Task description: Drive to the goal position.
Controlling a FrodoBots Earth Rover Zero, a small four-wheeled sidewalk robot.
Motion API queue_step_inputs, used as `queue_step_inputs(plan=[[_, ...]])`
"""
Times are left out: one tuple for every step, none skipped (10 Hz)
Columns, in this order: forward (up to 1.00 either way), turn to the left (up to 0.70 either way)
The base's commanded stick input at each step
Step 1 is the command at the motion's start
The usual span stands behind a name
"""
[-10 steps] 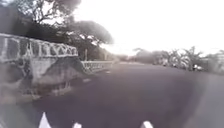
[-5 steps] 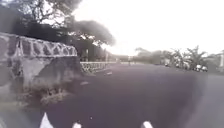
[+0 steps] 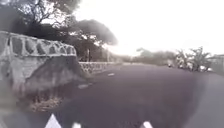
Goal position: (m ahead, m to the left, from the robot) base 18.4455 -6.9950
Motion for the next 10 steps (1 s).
queue_step_inputs(plan=[[0.70,0.00],[0.70,-0.17],[0.70,-0.27],[0.70,-0.35],[0.70,-0.33],[0.70,-0.32],[0.70,0.00],[0.70,0.00],[0.70,0.00],[0.70,-0.32]])
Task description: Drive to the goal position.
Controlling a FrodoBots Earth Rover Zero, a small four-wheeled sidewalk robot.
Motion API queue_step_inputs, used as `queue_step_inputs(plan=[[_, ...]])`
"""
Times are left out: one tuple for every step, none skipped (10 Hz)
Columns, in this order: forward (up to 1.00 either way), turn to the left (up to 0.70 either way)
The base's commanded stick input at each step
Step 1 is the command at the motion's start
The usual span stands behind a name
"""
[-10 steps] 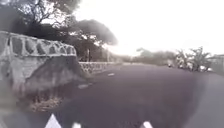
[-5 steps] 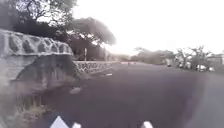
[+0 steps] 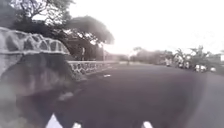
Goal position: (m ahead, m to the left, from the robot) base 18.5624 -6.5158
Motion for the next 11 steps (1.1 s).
queue_step_inputs(plan=[[0.70,-0.33],[0.70,-0.13],[0.70,0.00],[0.70,0.00],[0.70,0.00],[0.70,0.00],[0.70,0.00],[0.70,-0.34],[0.70,-0.29],[0.70,-0.25],[0.70,-0.03]])
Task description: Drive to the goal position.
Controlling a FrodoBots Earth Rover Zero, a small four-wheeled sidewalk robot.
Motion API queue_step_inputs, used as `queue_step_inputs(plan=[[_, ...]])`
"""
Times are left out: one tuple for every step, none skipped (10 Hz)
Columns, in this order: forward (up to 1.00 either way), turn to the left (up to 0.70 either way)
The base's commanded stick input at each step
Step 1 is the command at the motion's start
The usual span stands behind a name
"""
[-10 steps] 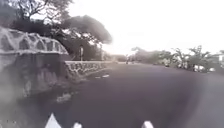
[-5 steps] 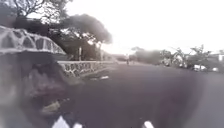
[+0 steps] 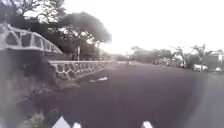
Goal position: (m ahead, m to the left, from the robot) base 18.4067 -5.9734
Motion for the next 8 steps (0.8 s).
queue_step_inputs(plan=[[0.70,-0.02],[0.70,0.00],[0.70,0.00],[0.70,0.00],[0.70,0.00],[0.70,0.00],[0.70,0.00],[0.70,0.00]])
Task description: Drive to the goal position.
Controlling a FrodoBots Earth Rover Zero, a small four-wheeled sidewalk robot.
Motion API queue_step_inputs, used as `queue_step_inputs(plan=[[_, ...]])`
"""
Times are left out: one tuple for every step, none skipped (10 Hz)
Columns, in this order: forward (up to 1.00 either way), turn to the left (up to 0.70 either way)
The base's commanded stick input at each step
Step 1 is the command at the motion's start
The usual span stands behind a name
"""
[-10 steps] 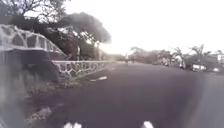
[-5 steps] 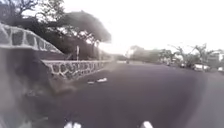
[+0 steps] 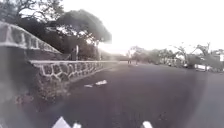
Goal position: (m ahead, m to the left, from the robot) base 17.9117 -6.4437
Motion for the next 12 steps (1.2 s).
queue_step_inputs(plan=[[0.70,0.00],[0.70,0.00],[0.70,0.00],[0.70,0.00],[0.70,0.00],[0.70,0.00],[0.70,0.00],[0.70,0.00],[0.70,0.00],[0.70,0.00],[0.70,0.00],[0.70,0.00]])
